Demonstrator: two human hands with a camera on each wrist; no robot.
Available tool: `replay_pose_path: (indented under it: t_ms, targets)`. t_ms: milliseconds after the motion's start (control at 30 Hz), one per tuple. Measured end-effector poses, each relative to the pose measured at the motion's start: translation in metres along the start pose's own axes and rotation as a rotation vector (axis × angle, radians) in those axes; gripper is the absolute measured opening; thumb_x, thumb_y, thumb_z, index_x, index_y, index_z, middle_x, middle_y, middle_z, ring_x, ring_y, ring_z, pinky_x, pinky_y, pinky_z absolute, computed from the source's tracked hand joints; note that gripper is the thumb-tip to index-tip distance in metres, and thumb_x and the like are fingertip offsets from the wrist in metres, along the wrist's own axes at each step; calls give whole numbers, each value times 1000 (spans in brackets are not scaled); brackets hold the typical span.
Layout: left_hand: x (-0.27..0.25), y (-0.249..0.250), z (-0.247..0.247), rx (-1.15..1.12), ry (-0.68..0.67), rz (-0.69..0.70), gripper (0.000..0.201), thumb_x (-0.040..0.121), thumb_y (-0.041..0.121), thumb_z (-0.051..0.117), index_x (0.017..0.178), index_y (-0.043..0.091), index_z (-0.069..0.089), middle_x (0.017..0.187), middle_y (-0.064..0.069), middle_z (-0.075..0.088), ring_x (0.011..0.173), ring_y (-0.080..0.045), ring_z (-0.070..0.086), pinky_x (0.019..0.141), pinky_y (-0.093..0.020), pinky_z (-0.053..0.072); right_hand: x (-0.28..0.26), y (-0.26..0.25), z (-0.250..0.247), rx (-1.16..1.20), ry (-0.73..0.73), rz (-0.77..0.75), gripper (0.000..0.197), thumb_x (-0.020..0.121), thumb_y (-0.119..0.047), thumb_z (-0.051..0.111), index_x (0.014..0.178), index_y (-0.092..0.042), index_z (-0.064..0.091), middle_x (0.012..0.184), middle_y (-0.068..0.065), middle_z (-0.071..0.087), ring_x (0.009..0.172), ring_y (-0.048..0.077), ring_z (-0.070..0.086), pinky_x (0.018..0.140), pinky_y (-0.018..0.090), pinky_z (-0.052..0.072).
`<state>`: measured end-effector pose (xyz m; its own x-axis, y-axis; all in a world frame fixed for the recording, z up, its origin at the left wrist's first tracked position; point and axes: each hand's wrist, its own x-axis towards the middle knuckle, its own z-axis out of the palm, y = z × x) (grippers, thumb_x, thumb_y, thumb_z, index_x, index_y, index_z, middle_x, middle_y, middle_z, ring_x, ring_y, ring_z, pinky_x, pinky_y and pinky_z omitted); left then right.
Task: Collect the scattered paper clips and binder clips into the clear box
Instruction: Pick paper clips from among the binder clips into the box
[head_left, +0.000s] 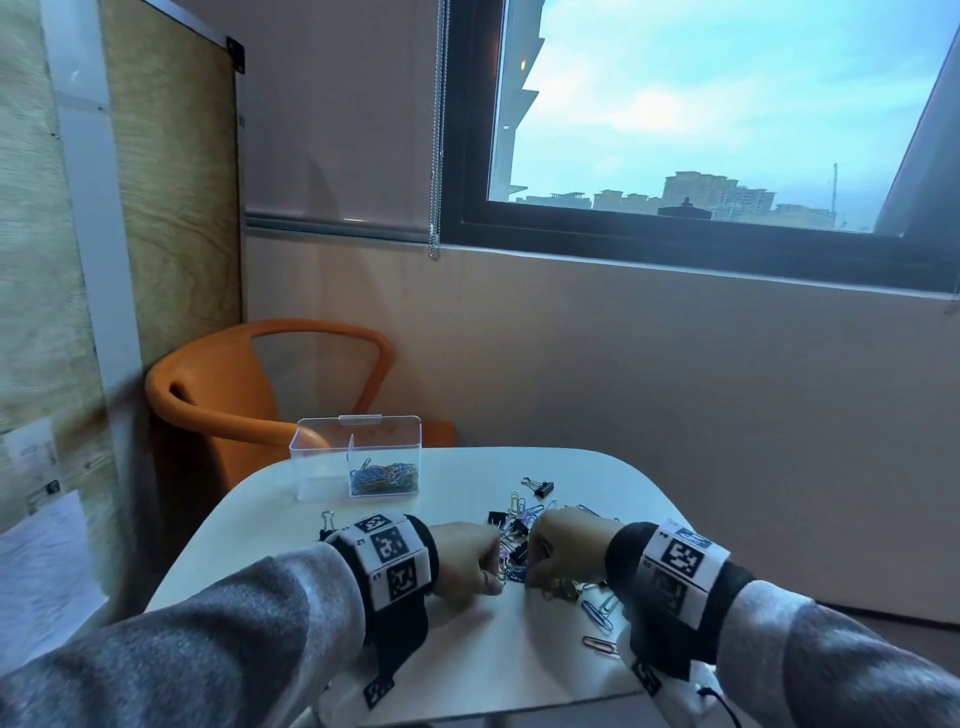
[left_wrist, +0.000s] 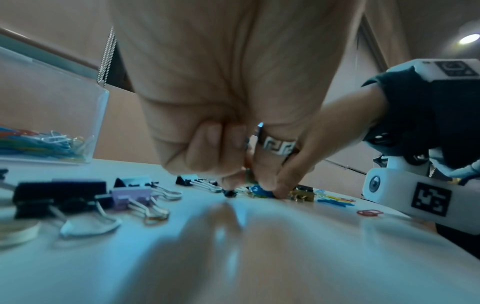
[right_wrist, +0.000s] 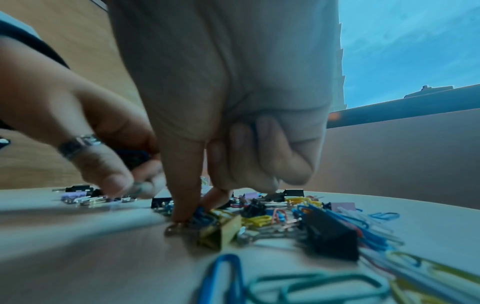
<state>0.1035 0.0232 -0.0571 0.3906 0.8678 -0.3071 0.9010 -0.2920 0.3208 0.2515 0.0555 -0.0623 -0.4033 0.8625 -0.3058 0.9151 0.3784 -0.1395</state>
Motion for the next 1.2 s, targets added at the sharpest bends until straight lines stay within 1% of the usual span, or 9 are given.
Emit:
replay_pose_path:
  t_ms: [100, 333, 433, 500, 600, 700, 900, 1033, 1200]
  targets:
    - [3, -5, -2, -57, 50, -1, 21, 94, 24, 52, 113, 14, 48, 128, -12, 55, 104, -23, 52, 82, -24, 41, 1, -2, 1, -37, 5, -22, 25, 88, -22, 59, 102, -4, 69, 62, -7, 53, 52, 5, 42, 48, 15, 31]
    - [10, -4, -6, -70, 95, -19, 32, 96, 23, 49, 125, 10, 52, 128, -10, 57, 117, -23, 53, 93, -27, 40, -3, -3, -5, -28, -31, -67, 23, 88, -22, 58, 66, -20, 58, 57, -12, 44, 54, 9, 43, 48, 14, 32]
    - [9, -10, -17, -301, 88, -62, 32, 98, 23, 44, 120, 4, 58, 99, -9, 64, 76, -18, 56, 65, -27, 44, -4, -1, -18, 63, -17, -101, 35, 92, -24, 54, 57, -26, 46, 56, -10, 44, 47, 4, 36, 43, 10, 29]
    - [9, -19, -25, -729, 38, -130, 25, 99, 19, 42, 105, 2, 60, 70, -1, 48, 51, -9, 36, 44, -19, 30, -5, 1, -29, 205, -8, -119, 31, 94, -26, 51, 65, -17, 51, 56, -7, 41, 46, 6, 32, 40, 11, 27]
    - [6, -34, -37, -1246, -42, -171, 27, 98, 10, 33, 72, 14, 43, 59, 3, 34, 38, -5, 25, 34, -14, 19, -7, 1, -42, 713, -32, -106, 20, 96, -22, 48, 79, -11, 53, 61, -6, 43, 48, 5, 36, 45, 15, 33]
    - [-3, -47, -52, -1413, 34, -173, 24, 92, 4, 25, 77, 12, 42, 46, 5, 30, 31, -5, 23, 32, -12, 16, 1, -10, -54, 1050, -20, -147, 25, 95, -18, 48, 71, -14, 50, 63, -4, 42, 50, 5, 35, 48, 17, 31]
    - [-19, -91, -85, -1464, 367, -192, 31, 91, -3, 20, 84, 7, 48, 56, 1, 29, 29, -4, 25, 31, -10, 16, 51, -73, -87, 372, 294, -226, 37, 94, -17, 47, 60, -16, 33, 58, -1, 32, 53, 15, 29, 50, 25, 28]
    - [-22, -120, -94, -1387, 508, -247, 34, 91, -6, 17, 89, 4, 49, 63, -3, 35, 27, -3, 27, 30, -9, 18, 75, -113, -92, 24, 308, -219, 33, 96, -19, 43, 64, -15, 34, 95, 13, 51, 89, 24, 50, 76, 29, 37]
    - [-18, -141, -96, -1291, 550, -291, 34, 93, -2, 18, 84, 6, 49, 61, 0, 33, 25, -2, 23, 30, -8, 17, 116, -119, -78, -50, 336, -201, 25, 94, -21, 52, 111, -3, 59, 123, 16, 54, 115, 30, 52, 98, 34, 43]
